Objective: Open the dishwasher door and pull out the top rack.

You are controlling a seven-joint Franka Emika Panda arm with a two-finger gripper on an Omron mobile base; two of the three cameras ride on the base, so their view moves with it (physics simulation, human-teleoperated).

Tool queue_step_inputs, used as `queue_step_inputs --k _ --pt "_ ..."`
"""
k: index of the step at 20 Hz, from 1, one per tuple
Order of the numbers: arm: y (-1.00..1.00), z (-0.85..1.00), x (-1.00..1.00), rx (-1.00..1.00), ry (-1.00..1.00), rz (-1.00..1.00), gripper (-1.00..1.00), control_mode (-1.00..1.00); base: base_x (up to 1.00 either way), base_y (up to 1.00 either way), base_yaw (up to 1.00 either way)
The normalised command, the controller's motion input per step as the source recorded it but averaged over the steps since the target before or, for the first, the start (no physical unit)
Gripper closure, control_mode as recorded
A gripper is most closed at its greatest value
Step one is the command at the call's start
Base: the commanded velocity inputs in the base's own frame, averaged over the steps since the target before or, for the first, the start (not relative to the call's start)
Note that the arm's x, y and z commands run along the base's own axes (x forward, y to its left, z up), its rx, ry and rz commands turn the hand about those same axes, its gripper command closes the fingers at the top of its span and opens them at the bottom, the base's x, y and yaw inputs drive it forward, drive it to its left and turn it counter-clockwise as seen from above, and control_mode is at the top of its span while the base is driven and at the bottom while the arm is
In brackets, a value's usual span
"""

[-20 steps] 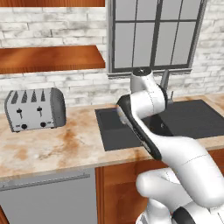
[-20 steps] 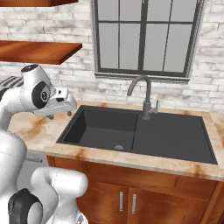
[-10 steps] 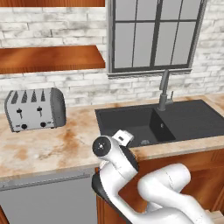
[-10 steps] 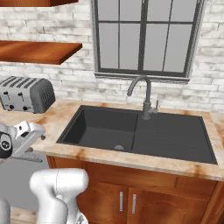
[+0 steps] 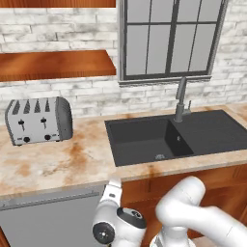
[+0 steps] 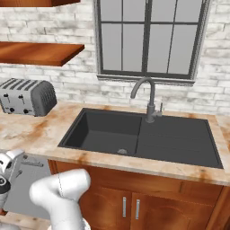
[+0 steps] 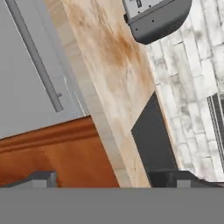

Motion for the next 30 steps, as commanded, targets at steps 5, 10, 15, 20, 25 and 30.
queue_step_inputs --k 5,10,15,20,25,30 --pt "1.00 -0.33 -0.36 -0.17 -0.18 0.16 -1.00 -1.00 0.00 0.00 0.00" --pt "0.97 -0.07 -0.18 -0.11 -0.05 -0.01 -1.00 -1.00 0.00 0.00 0.00" --pt "0.99 0.00 -0.13 -0.07 0.00 -0.14 -1.00 -1.00 0.00 0.00 0.00" --pt "0.88 -0.08 -0.32 -0.06 -0.01 -0.18 -1.00 -1.00 0.00 0.00 0.00" --pt "0.55 -0.29 -0.36 -0.01 -0.07 -0.16 -1.00 -1.00 0.00 0.00 0.00" --pt "0.29 -0.48 -0.02 0.00 -0.11 -0.13 -1.00 -1.00 0.00 0.00 0.00"
